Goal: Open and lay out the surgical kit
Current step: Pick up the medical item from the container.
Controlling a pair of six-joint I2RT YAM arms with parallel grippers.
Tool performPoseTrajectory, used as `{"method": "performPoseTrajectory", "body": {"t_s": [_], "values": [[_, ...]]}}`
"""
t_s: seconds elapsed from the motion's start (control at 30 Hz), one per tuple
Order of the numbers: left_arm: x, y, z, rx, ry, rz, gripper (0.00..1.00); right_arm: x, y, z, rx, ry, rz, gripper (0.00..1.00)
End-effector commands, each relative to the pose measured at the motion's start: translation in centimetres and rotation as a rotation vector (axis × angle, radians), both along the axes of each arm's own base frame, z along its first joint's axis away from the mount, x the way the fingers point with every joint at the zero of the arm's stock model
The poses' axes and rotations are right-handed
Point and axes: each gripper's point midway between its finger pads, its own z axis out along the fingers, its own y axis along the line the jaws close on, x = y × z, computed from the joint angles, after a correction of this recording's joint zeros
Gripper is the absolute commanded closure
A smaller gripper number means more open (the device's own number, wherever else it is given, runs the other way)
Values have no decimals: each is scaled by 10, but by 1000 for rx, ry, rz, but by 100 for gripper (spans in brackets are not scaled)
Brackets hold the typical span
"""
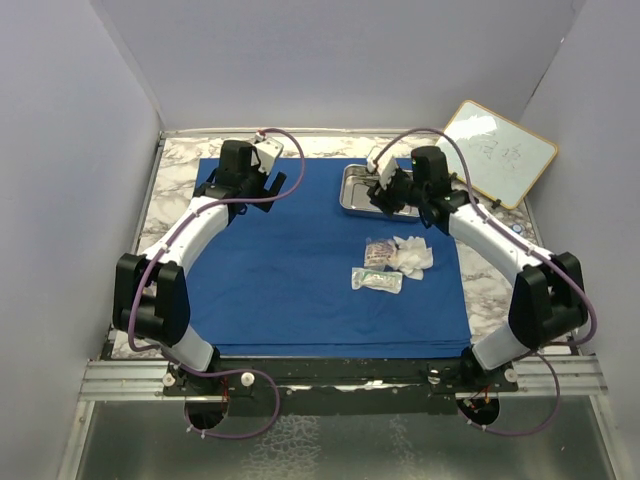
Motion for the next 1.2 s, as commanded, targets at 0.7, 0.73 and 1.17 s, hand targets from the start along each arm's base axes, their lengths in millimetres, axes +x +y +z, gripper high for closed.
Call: {"method": "performPoseTrajectory", "body": {"t_s": [0.7, 0.73, 1.17], "values": [[-12, -17, -3, -58, 28, -98, 1, 141, -53, -80, -61, 253, -396, 49], [-12, -18, -3, -58, 29, -100, 1, 144, -54, -85, -72, 262, -396, 50], [-10, -20, -11, -61, 49, -109, 1, 159, -61, -119, -96, 314, -397, 52]]}}
